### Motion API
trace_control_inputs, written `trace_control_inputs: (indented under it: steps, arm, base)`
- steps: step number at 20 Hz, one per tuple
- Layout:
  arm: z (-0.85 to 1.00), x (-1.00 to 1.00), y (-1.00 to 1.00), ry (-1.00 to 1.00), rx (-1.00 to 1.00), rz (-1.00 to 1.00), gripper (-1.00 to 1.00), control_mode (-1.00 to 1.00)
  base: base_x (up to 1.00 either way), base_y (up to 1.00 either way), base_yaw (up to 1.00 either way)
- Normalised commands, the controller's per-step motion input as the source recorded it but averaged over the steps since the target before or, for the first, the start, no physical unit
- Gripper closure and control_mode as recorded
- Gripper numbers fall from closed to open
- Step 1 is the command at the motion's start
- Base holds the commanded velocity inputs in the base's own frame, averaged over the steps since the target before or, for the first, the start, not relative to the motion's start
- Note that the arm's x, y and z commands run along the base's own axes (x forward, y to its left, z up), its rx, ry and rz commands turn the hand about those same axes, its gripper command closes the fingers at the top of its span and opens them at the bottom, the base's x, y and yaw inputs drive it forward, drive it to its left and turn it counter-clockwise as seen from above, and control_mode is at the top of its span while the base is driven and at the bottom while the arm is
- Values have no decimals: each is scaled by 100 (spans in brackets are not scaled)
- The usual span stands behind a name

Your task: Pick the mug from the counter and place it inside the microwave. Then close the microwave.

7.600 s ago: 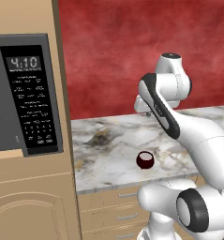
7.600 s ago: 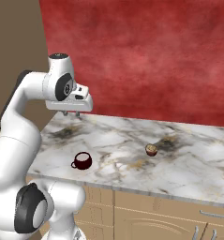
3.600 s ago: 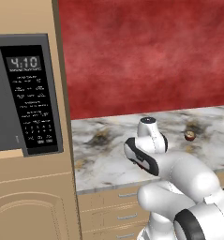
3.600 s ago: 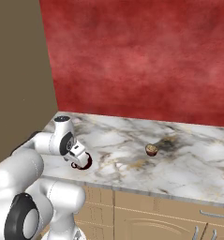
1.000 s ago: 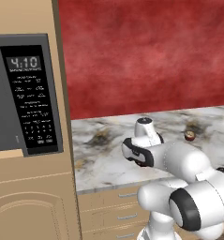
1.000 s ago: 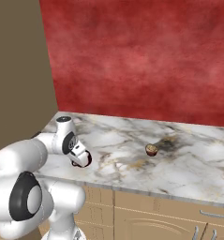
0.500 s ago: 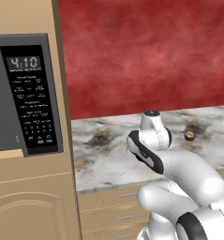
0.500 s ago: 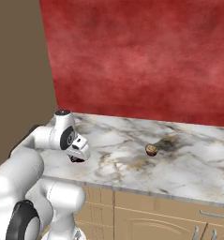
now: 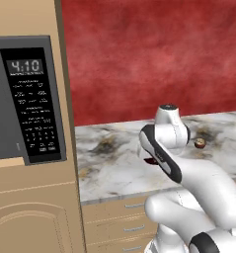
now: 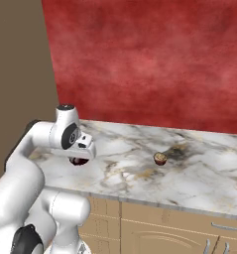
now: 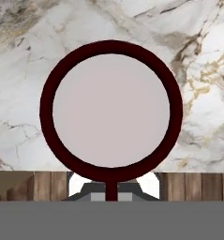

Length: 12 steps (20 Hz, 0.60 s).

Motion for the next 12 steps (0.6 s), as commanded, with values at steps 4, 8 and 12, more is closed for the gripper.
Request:
trace_control_inputs:
  steps: [4,8,12]
  arm:
    - [64,-68,-5,0,0,0,100,-100]
    - [60,-88,-13,-6,0,0,100,-100]
    - [62,-65,-19,-7,0,0,100,-100]
  base:
    - [0,0,0]
    - [0,0,0]
    - [0,0,0]
